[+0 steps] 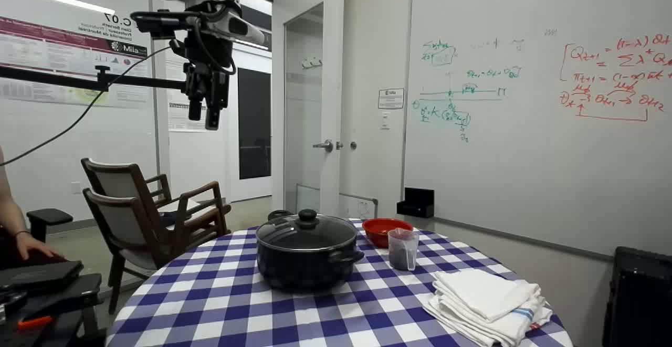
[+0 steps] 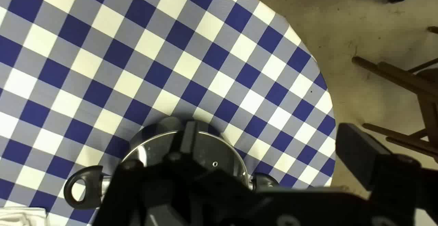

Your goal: Put the lid of the pot on the table

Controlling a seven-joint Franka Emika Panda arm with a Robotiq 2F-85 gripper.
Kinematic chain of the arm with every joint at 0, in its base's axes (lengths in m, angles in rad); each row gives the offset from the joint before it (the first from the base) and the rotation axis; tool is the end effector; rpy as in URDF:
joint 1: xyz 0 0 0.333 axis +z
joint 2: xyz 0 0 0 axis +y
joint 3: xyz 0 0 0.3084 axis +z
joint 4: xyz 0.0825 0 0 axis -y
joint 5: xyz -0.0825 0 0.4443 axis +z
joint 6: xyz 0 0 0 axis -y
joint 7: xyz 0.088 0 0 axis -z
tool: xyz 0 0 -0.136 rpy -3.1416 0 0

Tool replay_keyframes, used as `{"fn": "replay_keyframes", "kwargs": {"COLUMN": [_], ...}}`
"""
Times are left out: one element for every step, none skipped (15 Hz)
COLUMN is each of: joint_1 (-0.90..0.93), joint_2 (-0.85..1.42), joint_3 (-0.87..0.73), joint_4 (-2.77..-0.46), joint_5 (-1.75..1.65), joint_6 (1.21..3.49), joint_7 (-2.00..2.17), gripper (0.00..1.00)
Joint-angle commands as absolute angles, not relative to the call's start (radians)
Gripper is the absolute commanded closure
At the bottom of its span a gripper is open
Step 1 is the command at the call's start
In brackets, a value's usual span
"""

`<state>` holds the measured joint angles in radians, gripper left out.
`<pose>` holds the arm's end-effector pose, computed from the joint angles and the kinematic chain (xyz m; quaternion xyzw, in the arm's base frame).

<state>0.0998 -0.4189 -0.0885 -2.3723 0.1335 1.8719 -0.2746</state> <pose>0.4697 0.0197 0.4169 -0.9881 -0.1242 0.0311 0.0854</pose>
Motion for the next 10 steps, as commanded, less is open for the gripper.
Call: {"fn": "replay_keyframes", "kwargs": {"joint_1": [0.083,0.079,0.076,0.067,0.061,0.053,0.047,0.041,0.036,0.032], "joint_2": [-0.418,-0.392,-0.370,-0.336,-0.309,-0.274,-0.238,-0.203,-0.167,-0.131], "joint_3": [-0.074,-0.070,-0.069,-0.060,-0.054,-0.045,-0.037,-0.030,-0.024,-0.020], "joint_4": [-2.369,-2.356,-2.346,-2.331,-2.321,-2.310,-2.295,-2.278,-2.258,-2.232], "joint_5": [0.139,0.133,0.135,0.119,0.107,0.085,0.063,0.042,0.021,0.002], "joint_6": [1.870,1.889,1.908,1.940,1.971,2.014,2.046,2.074,2.095,2.110], "joint_7": [-0.280,-0.267,-0.265,-0.241,-0.226,-0.205,-0.188,-0.170,-0.150,-0.132], "gripper": [0.00,0.00,0.00,0.00,0.00,0.00,0.00,0.00,0.00,0.00]}}
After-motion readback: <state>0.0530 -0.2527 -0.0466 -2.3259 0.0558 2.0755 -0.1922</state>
